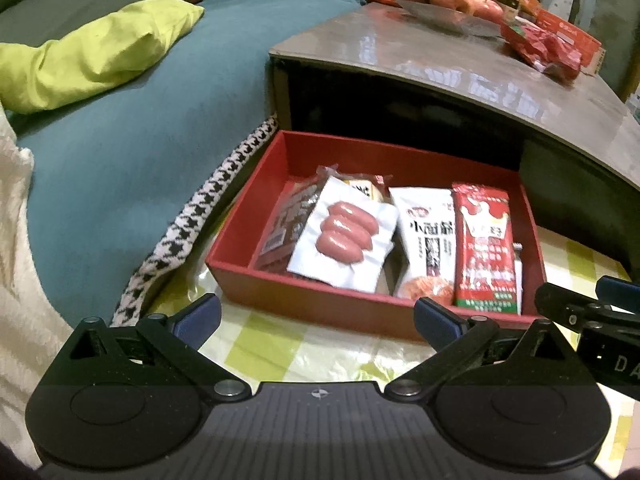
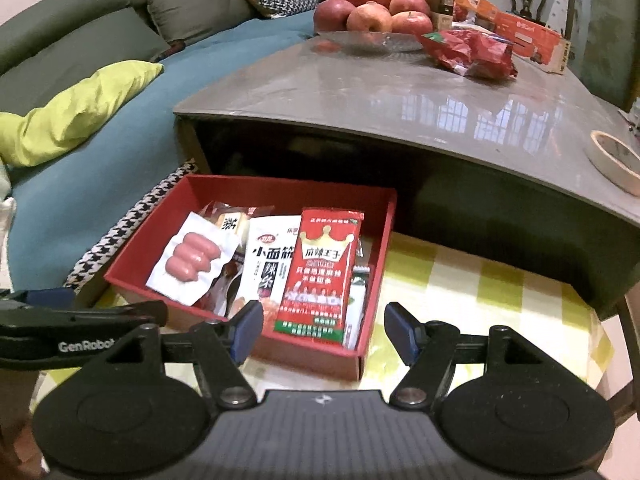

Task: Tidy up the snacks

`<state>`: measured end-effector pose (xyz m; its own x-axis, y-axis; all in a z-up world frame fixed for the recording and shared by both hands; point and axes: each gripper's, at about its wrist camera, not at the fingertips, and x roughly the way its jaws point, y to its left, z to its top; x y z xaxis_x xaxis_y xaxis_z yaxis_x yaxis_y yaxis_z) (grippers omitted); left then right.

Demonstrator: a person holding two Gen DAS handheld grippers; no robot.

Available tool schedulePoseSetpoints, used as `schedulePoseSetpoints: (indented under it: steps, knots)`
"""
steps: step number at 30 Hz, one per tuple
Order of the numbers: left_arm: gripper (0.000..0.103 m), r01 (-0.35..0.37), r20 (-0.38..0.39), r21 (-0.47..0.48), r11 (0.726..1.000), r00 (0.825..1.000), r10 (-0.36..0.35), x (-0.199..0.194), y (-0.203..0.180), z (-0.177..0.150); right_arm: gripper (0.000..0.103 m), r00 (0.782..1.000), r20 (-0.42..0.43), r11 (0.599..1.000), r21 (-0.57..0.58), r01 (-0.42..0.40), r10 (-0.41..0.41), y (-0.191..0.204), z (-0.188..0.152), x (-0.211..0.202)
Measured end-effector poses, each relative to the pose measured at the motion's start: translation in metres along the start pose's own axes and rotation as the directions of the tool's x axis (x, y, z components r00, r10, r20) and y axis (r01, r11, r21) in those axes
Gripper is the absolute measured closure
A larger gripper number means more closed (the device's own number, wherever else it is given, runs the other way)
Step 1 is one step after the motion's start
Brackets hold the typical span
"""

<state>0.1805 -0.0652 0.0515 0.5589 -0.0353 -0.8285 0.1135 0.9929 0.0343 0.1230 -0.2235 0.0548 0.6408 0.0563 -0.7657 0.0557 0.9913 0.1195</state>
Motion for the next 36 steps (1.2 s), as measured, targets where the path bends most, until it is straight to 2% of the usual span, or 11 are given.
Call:
schedulePoseSetpoints:
  steps: [21,36]
  knots:
    - [0.0,0.004,0.03,0.018,1.0,1.0,-0.005,-0.04,-0.009,-0.035,0.025,1.0,0.001,1.0,0.014,-0.009,0.009,-0.005,-0.033,-0.036]
    - [0.0,-0.002,0.066,0.032,1.0,0.998,0.0,-0.062,-0.015,-0.045,0.025,0.999,0.034,0.999,0.038,-0.02,0.019,-0.011,-0.042,-0.059]
